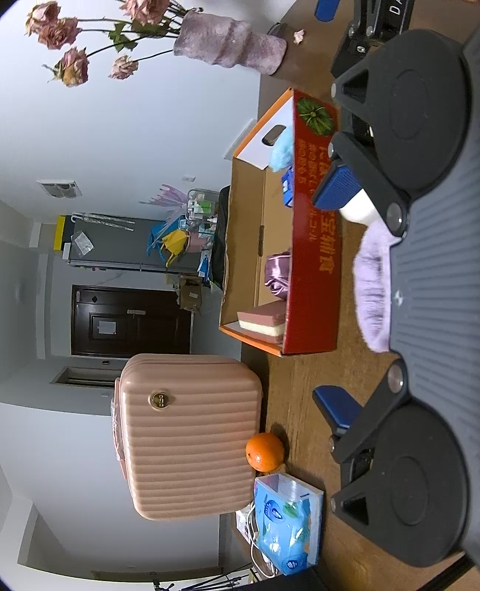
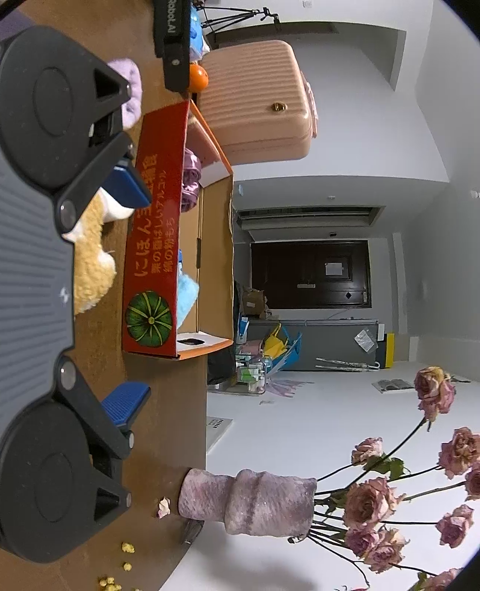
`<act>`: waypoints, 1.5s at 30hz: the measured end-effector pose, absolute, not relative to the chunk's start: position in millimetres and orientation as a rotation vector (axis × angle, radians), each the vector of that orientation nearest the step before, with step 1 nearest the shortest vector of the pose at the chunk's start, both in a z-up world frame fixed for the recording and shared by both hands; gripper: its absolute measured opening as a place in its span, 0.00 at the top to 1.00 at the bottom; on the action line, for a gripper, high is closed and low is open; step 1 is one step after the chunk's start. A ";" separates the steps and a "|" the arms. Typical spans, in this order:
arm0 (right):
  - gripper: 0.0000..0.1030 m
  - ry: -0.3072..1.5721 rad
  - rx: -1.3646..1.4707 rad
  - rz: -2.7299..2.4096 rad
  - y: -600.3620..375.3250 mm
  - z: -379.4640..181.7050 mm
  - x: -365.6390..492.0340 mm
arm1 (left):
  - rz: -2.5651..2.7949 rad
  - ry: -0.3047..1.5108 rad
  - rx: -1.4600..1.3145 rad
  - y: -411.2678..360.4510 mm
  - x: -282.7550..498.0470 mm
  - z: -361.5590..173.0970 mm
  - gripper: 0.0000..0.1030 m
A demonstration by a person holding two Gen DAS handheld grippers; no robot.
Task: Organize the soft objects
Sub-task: 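Move both tools back from the box toward the remaining soft items, then reach the left tool to the lavender drawstring pouch and close on it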
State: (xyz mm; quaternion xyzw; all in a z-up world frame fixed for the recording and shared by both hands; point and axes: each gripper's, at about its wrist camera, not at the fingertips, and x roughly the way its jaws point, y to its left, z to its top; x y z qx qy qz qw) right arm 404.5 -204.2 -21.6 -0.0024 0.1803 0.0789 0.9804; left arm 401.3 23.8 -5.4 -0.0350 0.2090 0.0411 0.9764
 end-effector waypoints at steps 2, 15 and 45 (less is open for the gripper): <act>0.02 0.356 -0.013 0.158 -204.2 -21.2 396.1 | 0.081 0.422 -0.064 21.9 393.8 -6.2 0.00; 0.02 0.354 -0.033 0.182 -209.1 -22.9 344.0 | 0.070 0.416 -0.015 2.7 338.5 -13.2 0.00; 0.00 0.388 -0.026 0.178 -219.8 -32.1 290.8 | 0.080 0.526 0.019 -13.8 294.1 -42.1 0.00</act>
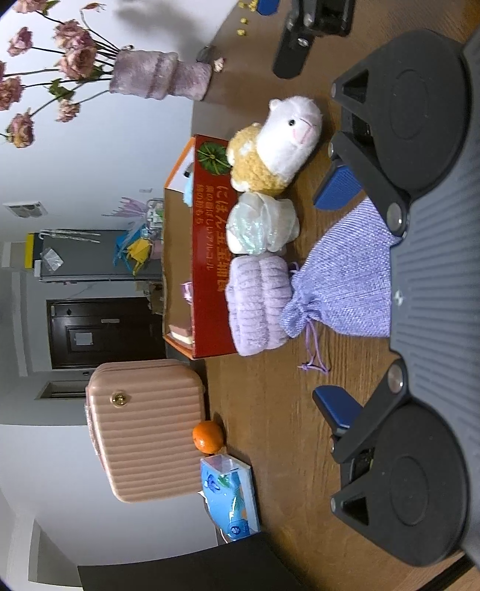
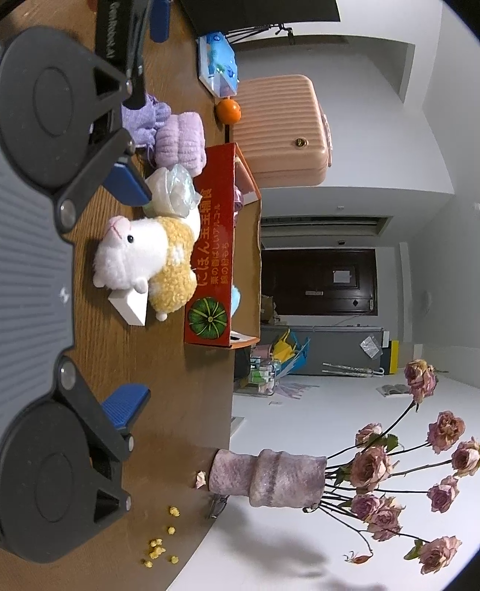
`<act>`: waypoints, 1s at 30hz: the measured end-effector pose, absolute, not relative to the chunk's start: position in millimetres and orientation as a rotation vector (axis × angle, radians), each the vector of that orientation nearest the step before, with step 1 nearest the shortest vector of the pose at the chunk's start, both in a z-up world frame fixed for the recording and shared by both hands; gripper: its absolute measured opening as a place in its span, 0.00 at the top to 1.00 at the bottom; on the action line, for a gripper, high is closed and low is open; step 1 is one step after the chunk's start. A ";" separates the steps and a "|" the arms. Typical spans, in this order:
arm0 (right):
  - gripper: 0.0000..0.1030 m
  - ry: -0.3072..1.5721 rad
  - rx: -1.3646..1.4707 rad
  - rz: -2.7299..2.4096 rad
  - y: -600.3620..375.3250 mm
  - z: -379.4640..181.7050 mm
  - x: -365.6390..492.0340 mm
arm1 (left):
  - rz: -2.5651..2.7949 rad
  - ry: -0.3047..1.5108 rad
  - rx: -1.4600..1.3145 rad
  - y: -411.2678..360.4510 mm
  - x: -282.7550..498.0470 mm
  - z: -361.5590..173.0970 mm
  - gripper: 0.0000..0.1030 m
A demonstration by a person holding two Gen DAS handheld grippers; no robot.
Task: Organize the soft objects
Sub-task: 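Reach the left tool to the lavender drawstring pouch and close on it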
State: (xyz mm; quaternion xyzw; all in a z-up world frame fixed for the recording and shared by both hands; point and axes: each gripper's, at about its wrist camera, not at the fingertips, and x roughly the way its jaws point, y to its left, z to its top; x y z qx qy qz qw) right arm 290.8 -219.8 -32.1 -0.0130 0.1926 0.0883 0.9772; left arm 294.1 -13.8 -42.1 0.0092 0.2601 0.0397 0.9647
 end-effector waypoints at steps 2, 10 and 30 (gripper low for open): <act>0.00 0.392 -0.021 0.173 -220.8 -32.5 292.1 | 0.091 0.538 0.031 -16.6 298.0 -45.5 0.00; 0.00 0.416 -0.007 0.148 -223.6 -35.6 297.4 | 0.122 0.602 0.025 -23.8 319.4 -56.5 0.00; 0.00 0.433 -0.011 0.143 -223.6 -38.9 299.8 | 0.109 0.729 0.015 -26.0 343.5 -77.4 0.00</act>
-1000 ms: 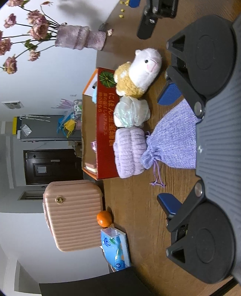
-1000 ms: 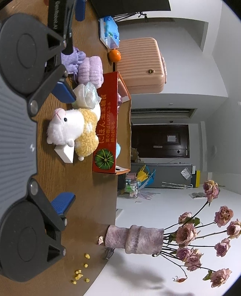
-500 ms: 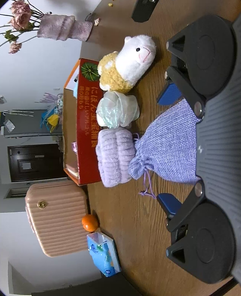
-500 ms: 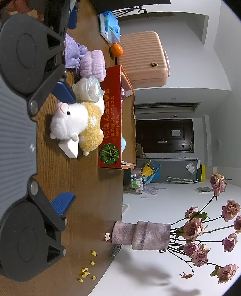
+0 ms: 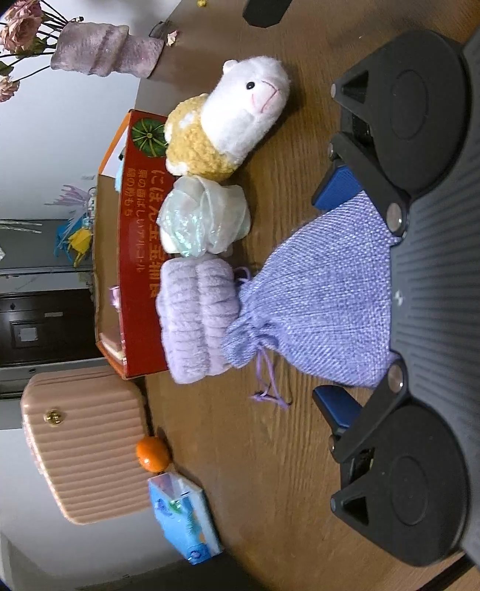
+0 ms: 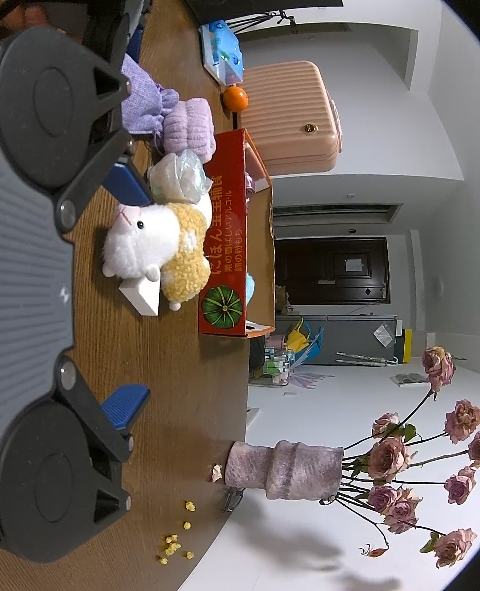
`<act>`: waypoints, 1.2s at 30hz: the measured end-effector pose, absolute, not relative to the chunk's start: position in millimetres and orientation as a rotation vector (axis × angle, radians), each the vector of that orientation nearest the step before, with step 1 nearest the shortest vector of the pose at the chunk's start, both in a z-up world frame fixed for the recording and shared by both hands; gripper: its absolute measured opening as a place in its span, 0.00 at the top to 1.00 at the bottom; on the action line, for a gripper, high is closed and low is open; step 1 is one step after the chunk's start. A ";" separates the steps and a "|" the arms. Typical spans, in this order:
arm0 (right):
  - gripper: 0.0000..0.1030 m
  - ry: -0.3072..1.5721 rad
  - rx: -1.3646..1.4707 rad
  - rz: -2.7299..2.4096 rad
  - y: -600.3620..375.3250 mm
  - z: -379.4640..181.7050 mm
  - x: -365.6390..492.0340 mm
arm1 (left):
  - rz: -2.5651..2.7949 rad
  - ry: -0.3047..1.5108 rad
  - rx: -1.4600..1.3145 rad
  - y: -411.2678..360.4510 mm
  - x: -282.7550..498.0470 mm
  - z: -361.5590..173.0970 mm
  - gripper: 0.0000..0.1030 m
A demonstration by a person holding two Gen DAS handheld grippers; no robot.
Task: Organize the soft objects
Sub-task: 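Reach the left tool to the lavender drawstring pouch and close on it, then grasp the white-and-yellow lamb plush with the right tool while the left tool holds the pouch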
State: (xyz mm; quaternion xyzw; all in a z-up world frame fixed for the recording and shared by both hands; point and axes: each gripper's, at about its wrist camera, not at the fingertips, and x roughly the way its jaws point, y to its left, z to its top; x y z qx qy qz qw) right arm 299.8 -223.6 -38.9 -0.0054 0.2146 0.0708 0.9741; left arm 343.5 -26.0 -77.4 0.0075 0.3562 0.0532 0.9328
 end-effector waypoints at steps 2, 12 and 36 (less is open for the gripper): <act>0.00 0.433 -0.011 0.143 -223.6 -38.9 299.9 | 0.098 0.735 -0.003 -23.3 343.7 -77.5 0.02; 0.00 0.434 -0.011 0.143 -223.6 -38.9 300.0 | 0.016 0.707 0.005 -27.6 336.7 -71.7 0.47; 0.00 0.460 -0.023 0.147 -220.1 -47.0 307.5 | -0.062 0.453 -0.022 -17.6 287.1 -29.0 0.61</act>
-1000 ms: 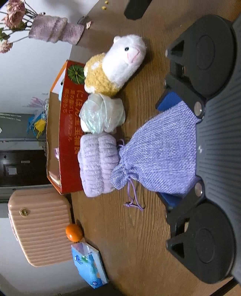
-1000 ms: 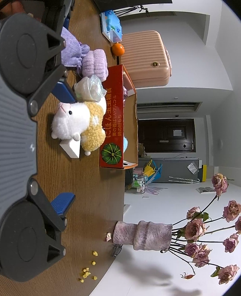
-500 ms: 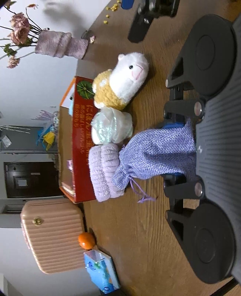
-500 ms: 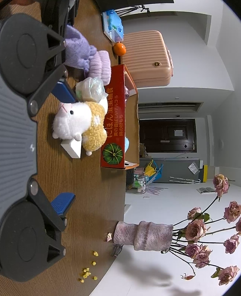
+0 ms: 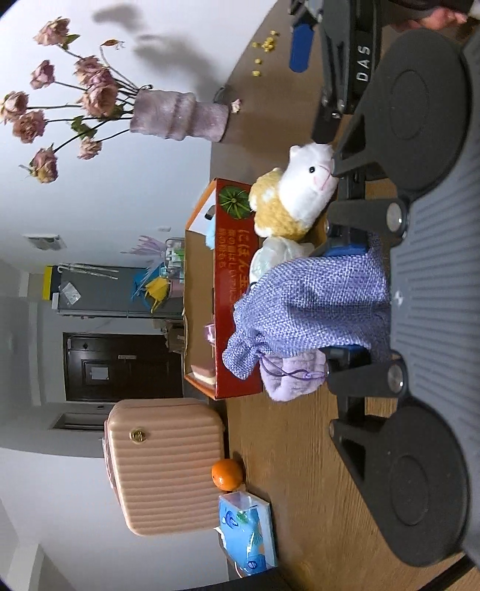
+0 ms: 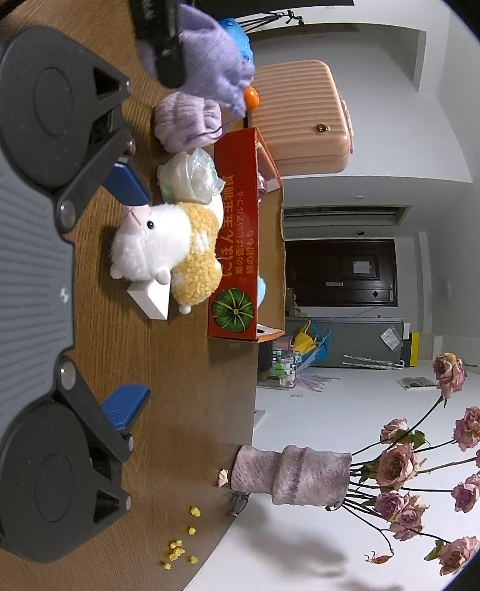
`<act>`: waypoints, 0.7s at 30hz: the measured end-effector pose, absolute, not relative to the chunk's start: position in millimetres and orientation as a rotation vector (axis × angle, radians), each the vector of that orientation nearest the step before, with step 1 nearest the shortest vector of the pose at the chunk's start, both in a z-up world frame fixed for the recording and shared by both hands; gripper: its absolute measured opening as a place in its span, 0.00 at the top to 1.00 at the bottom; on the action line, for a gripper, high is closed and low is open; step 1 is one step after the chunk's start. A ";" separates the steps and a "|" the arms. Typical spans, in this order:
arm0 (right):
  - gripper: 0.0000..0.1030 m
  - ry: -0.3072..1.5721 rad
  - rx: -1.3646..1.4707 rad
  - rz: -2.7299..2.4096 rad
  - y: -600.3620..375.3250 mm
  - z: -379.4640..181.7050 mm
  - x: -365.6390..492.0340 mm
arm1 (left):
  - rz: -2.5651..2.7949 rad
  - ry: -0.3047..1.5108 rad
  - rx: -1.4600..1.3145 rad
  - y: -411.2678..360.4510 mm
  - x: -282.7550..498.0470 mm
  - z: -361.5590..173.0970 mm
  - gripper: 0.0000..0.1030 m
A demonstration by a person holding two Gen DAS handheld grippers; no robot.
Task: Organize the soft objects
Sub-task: 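Grasp the white-and-yellow lamb plush with the right tool while the left tool holds the pouch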
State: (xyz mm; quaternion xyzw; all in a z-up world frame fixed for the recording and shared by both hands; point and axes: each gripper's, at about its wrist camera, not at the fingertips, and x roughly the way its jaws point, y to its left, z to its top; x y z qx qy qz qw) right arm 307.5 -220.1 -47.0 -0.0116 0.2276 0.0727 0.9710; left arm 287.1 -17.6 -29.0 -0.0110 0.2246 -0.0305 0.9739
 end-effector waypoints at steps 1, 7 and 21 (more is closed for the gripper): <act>0.00 0.462 -0.025 0.147 -219.3 -47.9 308.3 | -0.060 0.451 -0.026 -16.3 286.9 -28.3 0.61; 0.00 0.459 -0.019 0.174 -216.2 -50.4 312.8 | -0.053 0.439 -0.030 -8.8 287.9 -26.9 0.61; 0.04 0.477 -0.044 0.207 -193.2 -57.6 345.1 | 0.001 0.434 -0.035 18.1 297.7 -28.0 0.61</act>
